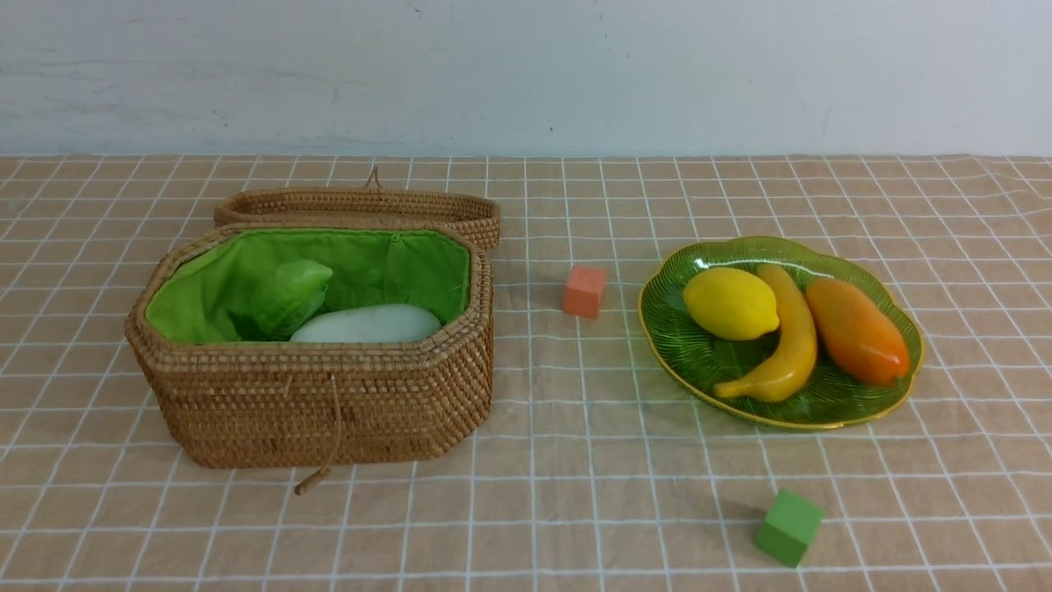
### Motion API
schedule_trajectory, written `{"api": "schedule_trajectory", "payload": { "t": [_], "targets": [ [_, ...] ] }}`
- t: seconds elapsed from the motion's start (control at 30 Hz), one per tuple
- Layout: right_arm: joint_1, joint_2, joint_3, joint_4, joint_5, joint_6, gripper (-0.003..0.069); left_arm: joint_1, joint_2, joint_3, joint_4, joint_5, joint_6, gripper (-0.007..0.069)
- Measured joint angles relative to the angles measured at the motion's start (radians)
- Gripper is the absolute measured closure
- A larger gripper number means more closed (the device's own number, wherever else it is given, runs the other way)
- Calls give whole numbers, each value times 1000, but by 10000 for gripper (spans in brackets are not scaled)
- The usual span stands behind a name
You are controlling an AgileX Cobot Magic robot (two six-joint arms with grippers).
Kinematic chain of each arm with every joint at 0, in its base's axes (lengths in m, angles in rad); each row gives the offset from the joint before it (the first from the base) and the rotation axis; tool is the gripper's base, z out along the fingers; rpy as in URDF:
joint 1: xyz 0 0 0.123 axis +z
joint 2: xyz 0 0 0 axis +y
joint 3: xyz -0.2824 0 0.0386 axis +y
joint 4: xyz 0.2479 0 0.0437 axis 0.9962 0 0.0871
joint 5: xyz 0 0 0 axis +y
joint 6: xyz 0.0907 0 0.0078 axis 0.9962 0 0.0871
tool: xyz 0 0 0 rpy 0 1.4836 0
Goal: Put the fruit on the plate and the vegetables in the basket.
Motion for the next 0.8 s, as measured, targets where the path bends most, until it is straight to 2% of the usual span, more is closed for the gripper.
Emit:
{"api": "schedule_trajectory", "payload": {
  "t": [0.8],
  "targets": [
    [0,0,0,0,0,0,606,0,0,0,0,0,0,627]
  ]
}}
